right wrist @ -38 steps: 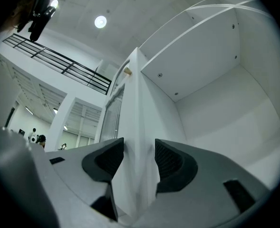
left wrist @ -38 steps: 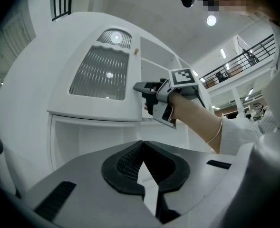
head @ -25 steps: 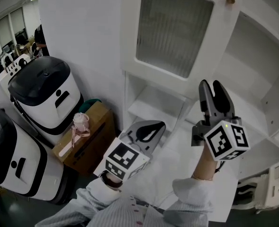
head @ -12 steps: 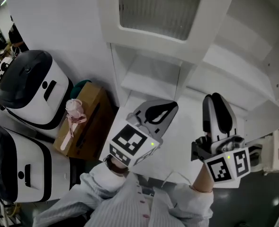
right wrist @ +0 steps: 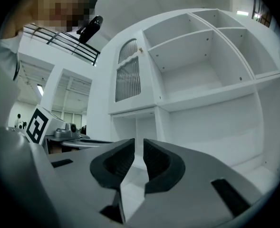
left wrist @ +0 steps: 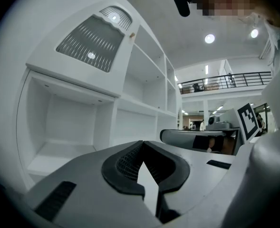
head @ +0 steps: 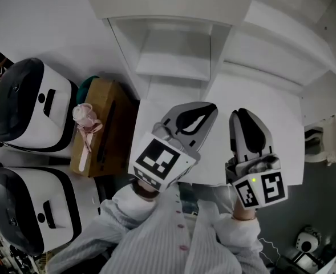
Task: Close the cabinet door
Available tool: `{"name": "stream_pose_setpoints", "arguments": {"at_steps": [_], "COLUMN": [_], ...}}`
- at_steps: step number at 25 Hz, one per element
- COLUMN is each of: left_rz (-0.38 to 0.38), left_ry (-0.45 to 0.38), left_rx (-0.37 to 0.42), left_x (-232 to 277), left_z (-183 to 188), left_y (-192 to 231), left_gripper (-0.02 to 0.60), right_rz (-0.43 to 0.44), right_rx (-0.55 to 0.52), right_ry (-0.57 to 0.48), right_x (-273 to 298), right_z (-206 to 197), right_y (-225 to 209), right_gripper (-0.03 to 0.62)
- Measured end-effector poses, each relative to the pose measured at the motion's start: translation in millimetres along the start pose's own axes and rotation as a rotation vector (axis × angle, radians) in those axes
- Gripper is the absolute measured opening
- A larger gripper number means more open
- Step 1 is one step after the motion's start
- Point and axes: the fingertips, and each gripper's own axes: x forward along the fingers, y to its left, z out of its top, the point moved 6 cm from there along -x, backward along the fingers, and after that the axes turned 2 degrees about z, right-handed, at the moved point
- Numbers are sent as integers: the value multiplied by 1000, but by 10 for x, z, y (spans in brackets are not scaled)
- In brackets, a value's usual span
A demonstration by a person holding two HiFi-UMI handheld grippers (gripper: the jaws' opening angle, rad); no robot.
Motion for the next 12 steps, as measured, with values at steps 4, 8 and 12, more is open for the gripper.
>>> {"name": "stream_pose_setpoints", "arguments": {"at_steps": [4,8,12], "left_rz": [-25,-42,-57], "left_ry": [15,15,24], "left_rx": [-26,-54,-37], "left_x": [-27,-45,-64], "left_z": [-146,-217,-264], "left_y": [-31,-55,-91], "left_gripper": [11,11,11], "right_rz": [-4,-4,-14], "right_rx": [-4,-9,7], "right_ry": [46,75,85], "right_x": [-37,-42,-62], "right_z": [-186,-275,-325], "right_y": [139,227,239], "right_gripper": [40,29,25]}}
